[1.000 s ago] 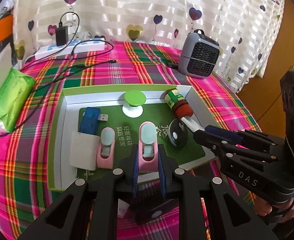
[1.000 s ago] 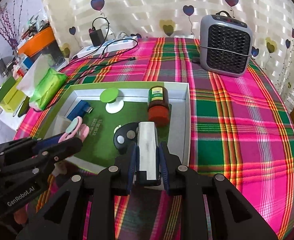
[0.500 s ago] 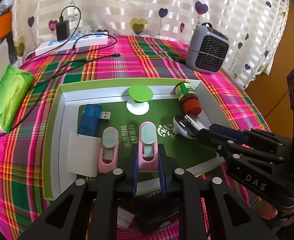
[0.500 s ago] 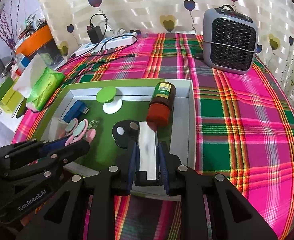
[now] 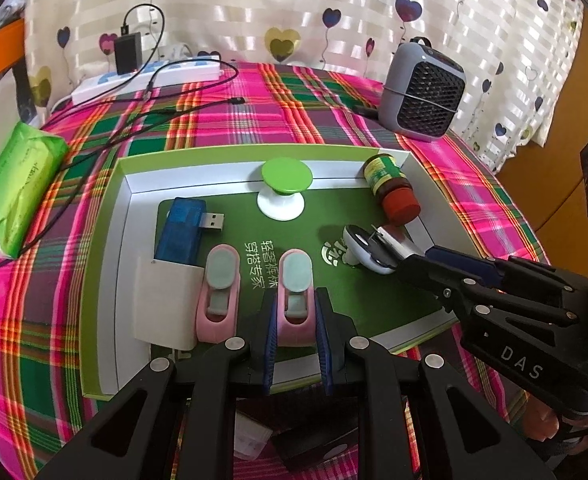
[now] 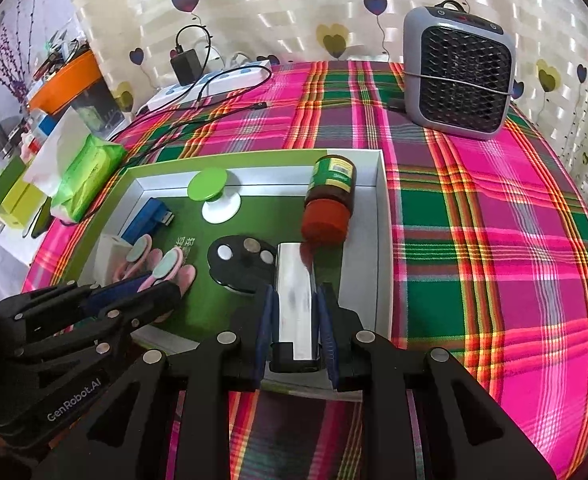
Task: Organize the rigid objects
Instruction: 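Carry the silver-white stick with the right gripper while the left gripper carries the pink clip into the box, then open the right gripper to release the stick while the left gripper releases the pink clip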
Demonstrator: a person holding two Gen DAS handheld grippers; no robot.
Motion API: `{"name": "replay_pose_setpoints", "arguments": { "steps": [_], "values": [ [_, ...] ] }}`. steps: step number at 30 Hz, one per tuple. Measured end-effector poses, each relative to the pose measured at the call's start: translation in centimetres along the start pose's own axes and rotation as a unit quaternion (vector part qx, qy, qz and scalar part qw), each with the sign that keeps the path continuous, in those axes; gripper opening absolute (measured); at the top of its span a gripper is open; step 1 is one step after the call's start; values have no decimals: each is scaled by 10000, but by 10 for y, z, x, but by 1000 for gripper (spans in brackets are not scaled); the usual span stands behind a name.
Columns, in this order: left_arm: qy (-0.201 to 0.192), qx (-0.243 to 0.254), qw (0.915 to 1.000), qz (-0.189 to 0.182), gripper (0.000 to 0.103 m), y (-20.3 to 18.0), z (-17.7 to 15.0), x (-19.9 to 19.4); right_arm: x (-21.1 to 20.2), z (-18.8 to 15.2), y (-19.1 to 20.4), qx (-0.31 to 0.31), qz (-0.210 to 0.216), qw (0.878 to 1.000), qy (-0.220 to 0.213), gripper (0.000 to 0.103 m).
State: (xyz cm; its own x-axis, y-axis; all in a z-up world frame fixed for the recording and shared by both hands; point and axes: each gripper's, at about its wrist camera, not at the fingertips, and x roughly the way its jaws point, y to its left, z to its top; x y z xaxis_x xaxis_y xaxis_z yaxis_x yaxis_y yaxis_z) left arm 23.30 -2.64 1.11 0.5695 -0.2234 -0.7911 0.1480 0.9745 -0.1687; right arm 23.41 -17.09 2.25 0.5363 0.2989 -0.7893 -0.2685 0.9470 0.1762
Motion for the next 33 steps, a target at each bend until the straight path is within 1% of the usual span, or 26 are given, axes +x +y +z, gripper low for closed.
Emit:
{"name": "replay_pose_setpoints", "arguments": {
  "steps": [9, 17, 22, 33],
  "values": [
    [7, -8, 10000, 51, 18, 1, 0, 0, 0, -3, -1, -3, -7, 10000, 16, 24],
    [-3, -13, 9999, 150, 22, 2, 0, -1, 0, -3, 0, 30, 44, 10000, 24, 24],
    [-18, -41, 9997, 221, 28, 3, -1, -2, 0, -3, -2, 70, 47, 10000, 23, 24],
    [-106, -80, 9996, 235, 30, 4, -5, -12, -6, -7, 8, -10, 46, 10000, -20, 25]
  ]
}}
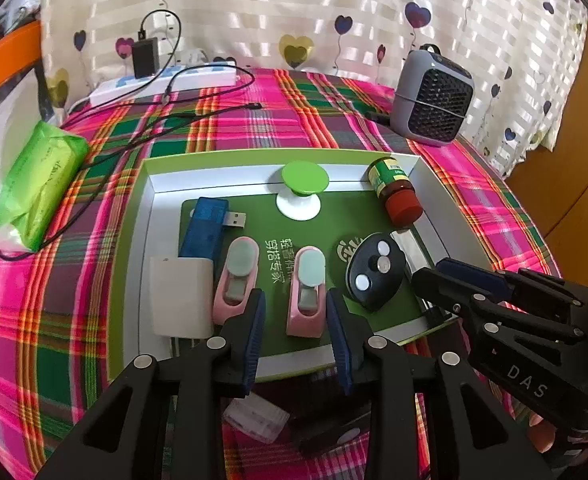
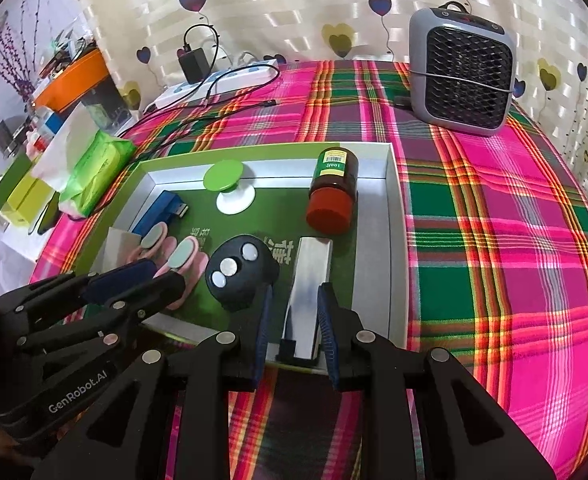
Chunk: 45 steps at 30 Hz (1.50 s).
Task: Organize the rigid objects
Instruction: 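Open the right gripper to release the stick while the left gripper releases the pink clip, then withdraw both grippers from the box, then move the left gripper to the white round jar while the right gripper approaches the black stick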
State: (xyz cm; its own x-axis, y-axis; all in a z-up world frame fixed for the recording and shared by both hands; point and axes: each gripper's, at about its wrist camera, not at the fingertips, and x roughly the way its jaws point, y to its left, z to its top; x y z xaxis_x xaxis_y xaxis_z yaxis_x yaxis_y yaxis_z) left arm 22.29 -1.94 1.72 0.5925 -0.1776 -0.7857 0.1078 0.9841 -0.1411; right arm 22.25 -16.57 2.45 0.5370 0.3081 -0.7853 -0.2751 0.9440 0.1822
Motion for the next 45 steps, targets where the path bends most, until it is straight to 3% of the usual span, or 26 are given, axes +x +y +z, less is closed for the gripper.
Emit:
{"name": "replay_pose_setpoints", "arguments": {
  "steps": [19, 24, 30, 45],
  "values": [
    [-425, 69, 9990, 97, 30, -3, -19, -44, -34, -19, 10, 71, 62, 9991, -412, 27],
    [-547, 100, 9984, 128, 30, -6, -27, -57, -46, -28, 15, -19, 22, 9982, -598, 33],
    [-663, 106, 9977, 76, 30, -7, -38, -72, -59, -39, 21, -107, 86, 9968, -789, 33],
    [-695, -289, 9971, 127, 30, 26, -73, -92, -57, -64, 28, -531, 541, 9947, -696, 34]
  ]
}}
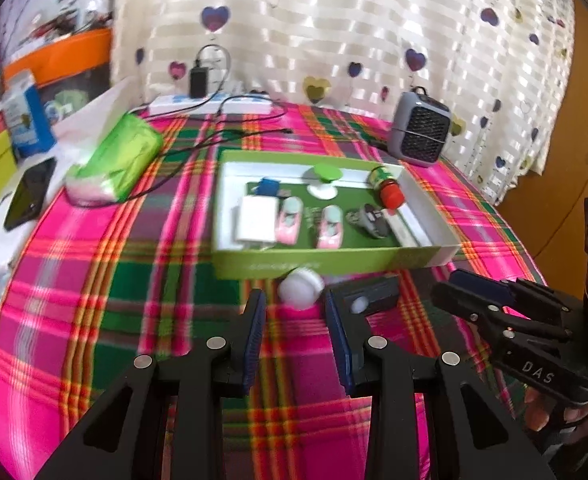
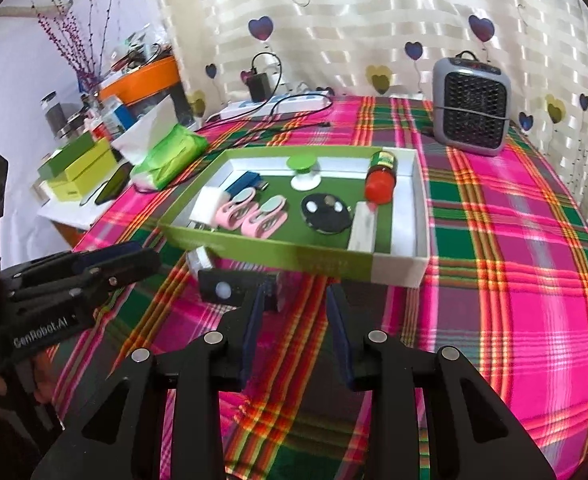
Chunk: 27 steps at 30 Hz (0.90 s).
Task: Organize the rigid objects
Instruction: 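Move the left gripper to the white round jar while the right gripper approaches the black stick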
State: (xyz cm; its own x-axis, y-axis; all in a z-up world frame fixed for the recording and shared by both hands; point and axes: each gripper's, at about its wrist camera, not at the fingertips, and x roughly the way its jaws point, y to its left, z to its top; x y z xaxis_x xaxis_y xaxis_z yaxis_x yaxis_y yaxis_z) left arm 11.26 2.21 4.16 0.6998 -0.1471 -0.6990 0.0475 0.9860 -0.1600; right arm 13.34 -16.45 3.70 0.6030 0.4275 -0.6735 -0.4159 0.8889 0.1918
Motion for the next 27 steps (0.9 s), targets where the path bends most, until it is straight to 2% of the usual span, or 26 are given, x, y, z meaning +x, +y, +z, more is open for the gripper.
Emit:
{"name": "replay_pose_setpoints", "arguments": {
  "steps": [7, 11, 15, 19, 27],
  "values": [
    [147, -235, 9996, -16, 30, 18, -12, 2, 12, -4, 13, -222, 224, 9994, 138, 35],
    [154, -244, 9996, -30, 30, 20, -14, 2, 14, 2, 23, -429, 257, 9987, 46, 43],
    [238, -255, 9994, -41, 30, 23, -18, 3, 19, 7, 33, -651, 355, 9972, -35, 44],
    [313, -240, 9992, -94, 30, 24, -19, 7, 30, 12, 39, -844, 361, 9958, 41, 44],
    [355, -265, 9989, -121, 30, 27, -19, 11, 41, 16, 37, -899, 688, 9932, 272, 44]
  ]
}}
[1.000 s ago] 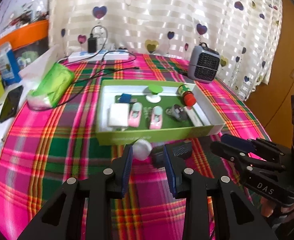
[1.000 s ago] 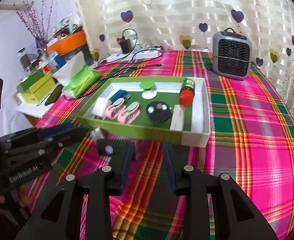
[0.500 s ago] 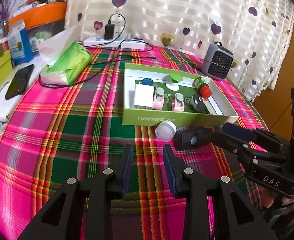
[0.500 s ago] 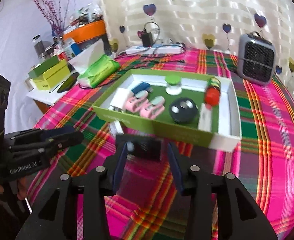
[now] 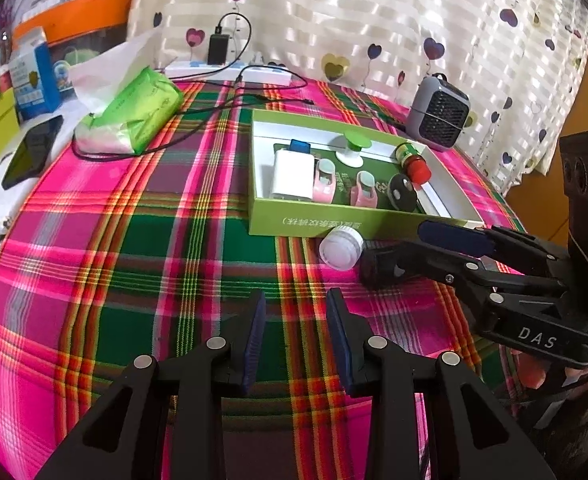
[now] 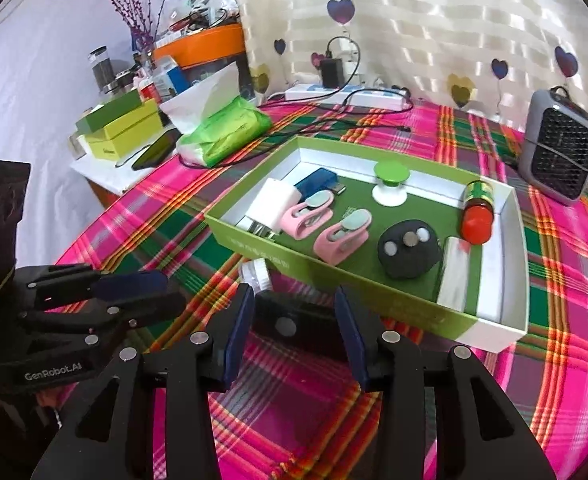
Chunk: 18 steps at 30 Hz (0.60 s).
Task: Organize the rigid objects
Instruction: 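Move the left gripper to the white round jar while the right gripper approaches the black stick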
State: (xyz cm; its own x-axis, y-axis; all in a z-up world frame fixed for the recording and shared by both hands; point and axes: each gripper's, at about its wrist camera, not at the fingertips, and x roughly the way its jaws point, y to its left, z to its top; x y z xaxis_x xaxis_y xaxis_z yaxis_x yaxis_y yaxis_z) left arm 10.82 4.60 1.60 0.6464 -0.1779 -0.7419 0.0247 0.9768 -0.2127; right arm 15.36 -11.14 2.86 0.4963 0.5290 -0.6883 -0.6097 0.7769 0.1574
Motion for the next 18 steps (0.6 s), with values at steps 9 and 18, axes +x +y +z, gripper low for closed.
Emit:
{"name": "replay_pose_setpoints", "arguments": {
  "steps": [9, 18],
  "values": [
    [22, -61, 9999, -88, 30, 7, 0, 4, 3, -6, 7, -348, 140, 9982, 471, 44],
    [31, -79, 9998, -154, 30, 7, 1, 6, 7, -13, 10, -515, -144, 9962, 687, 44]
  ]
}}
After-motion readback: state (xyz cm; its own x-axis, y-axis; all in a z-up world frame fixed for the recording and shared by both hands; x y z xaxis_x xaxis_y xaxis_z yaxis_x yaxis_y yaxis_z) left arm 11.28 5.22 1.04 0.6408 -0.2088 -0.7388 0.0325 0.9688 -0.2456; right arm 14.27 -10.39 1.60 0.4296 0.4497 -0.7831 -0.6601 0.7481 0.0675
